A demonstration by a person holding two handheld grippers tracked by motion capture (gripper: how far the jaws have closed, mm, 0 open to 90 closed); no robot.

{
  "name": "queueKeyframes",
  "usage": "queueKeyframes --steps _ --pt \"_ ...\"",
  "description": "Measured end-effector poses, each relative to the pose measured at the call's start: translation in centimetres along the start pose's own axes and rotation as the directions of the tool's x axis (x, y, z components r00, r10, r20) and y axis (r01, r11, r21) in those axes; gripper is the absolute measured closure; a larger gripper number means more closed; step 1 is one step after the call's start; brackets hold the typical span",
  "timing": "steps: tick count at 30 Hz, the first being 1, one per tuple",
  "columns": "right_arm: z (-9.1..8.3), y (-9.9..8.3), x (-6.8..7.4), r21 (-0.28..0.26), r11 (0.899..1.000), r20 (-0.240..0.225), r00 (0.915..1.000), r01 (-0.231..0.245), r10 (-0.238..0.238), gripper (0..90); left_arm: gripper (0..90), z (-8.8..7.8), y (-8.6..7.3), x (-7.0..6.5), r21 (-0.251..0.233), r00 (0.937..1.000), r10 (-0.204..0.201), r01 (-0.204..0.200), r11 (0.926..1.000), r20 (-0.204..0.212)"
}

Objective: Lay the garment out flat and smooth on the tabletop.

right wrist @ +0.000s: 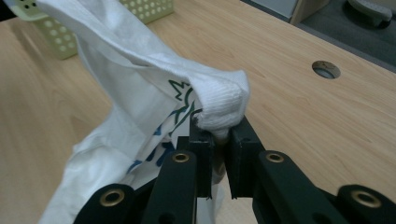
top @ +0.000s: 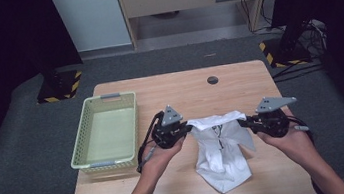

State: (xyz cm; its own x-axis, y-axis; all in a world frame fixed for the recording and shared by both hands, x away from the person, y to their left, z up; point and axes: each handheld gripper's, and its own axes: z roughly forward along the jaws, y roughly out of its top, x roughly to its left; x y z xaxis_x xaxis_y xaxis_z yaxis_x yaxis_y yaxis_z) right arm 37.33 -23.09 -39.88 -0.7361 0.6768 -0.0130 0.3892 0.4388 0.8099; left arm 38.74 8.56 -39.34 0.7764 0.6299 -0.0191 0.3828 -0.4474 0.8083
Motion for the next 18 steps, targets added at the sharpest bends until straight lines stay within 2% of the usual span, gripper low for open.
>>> queueKeyframes --steps 4,7,8,9,12,14,18 --pt "2.3 0.3 -1.8 0.045 0.999 0.001 0.9998 -0.018 0.018 81.9 84.2 2.0 0.7 1.7 0.067 0.9991 -0.009 0.012 0.9977 -0.042" --pt "4.3 0.2 -3.2 0.081 0.996 0.003 0.9993 -0.038 0.038 81.9 84.0 3.8 0.6 3.4 0.116 0.9972 -0.044 0.051 0.9919 -0.06" --pt "5.5 0.1 -4.0 0.102 0.993 0.004 0.9987 -0.051 0.051 81.9 84.0 4.5 0.4 3.9 0.136 0.9961 -0.056 0.065 0.9886 -0.068" --pt "5.5 0.1 -4.0 0.102 0.993 0.004 0.9987 -0.051 0.051 81.9 84.0 5.1 0.3 4.4 0.159 0.9951 -0.062 0.074 0.9846 -0.076" --pt "7.4 0.0 -5.1 0.129 0.988 -0.001 0.9964 -0.084 0.084 81.9 84.0 6.8 -0.2 6.0 0.187 0.9891 -0.116 0.131 0.9735 -0.091" --pt "8.7 -0.1 -5.6 0.157 0.984 -0.005 0.9966 -0.08 0.082 82.0 84.1 7.7 -0.4 6.8 0.2 0.9844 -0.139 0.158 0.9669 -0.108" --pt "10.9 -0.4 -6.4 0.211 0.973 0.003 0.9955 -0.094 0.095 81.7 83.9 9.3 -0.8 7.9 0.235 0.9777 -0.156 0.186 0.9541 -0.141"
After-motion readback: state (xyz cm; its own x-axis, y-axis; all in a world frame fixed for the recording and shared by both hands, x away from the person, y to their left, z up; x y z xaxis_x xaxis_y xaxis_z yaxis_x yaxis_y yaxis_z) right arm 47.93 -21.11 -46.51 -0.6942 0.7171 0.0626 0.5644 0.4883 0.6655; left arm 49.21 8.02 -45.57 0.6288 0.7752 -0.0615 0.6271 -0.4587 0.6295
